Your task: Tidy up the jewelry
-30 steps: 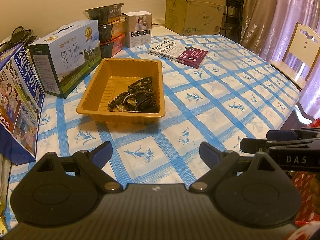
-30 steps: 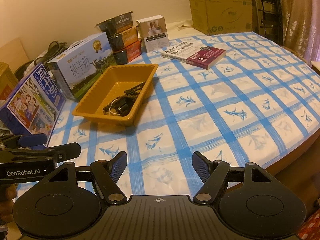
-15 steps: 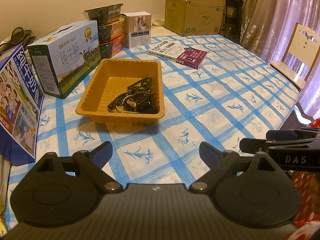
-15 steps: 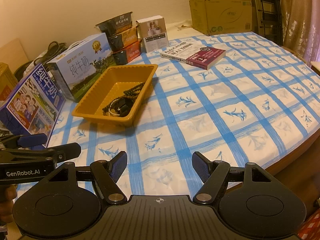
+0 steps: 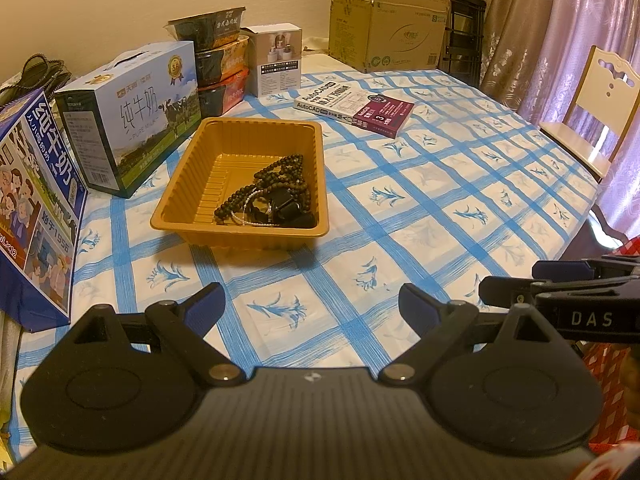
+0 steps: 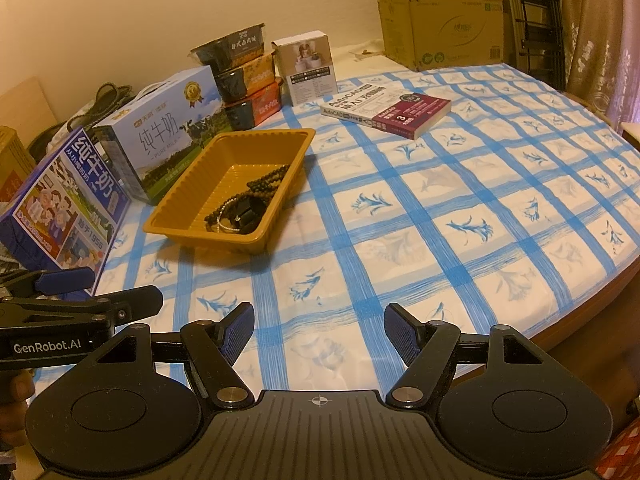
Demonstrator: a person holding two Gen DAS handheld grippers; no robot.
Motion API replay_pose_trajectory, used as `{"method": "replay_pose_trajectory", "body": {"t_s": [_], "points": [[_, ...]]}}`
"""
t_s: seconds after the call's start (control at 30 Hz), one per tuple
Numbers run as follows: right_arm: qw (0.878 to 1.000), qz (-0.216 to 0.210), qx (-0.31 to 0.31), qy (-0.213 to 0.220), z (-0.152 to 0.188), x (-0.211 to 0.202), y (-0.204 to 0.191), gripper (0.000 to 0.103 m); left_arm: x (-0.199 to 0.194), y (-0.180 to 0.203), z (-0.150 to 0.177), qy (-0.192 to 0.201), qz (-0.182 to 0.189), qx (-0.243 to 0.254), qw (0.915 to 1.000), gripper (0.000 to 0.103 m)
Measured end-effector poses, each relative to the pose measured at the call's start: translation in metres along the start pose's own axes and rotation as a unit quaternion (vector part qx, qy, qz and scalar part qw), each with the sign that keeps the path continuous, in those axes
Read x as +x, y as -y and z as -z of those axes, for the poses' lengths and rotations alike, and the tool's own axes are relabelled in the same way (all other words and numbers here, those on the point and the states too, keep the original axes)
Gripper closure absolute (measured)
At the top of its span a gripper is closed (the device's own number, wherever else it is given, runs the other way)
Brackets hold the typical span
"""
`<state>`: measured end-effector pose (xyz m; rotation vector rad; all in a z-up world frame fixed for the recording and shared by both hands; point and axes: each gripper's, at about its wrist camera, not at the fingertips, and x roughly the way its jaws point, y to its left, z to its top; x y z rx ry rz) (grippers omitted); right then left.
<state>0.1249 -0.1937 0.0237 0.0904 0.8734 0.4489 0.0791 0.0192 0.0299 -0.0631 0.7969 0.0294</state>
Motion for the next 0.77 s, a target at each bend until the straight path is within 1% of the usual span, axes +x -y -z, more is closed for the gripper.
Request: {"method": "replay_pose_trajectory", "body": {"t_s": [0.6,0.77], "points": [[1.000,0.000,0.000,-0.001,-0.0007,0.0016,0.0009,0.031,0.0012,-0.0005,-0.0002,0.000,0.001,0.000,1.0000,0.010],[1.000,0.001,0.001,-0.002,-0.0012,0.0016,0.0037,0.031,0.0044,0.0048,-0.0002,-0.002,0.001,0.001,1.0000,0.010]]}}
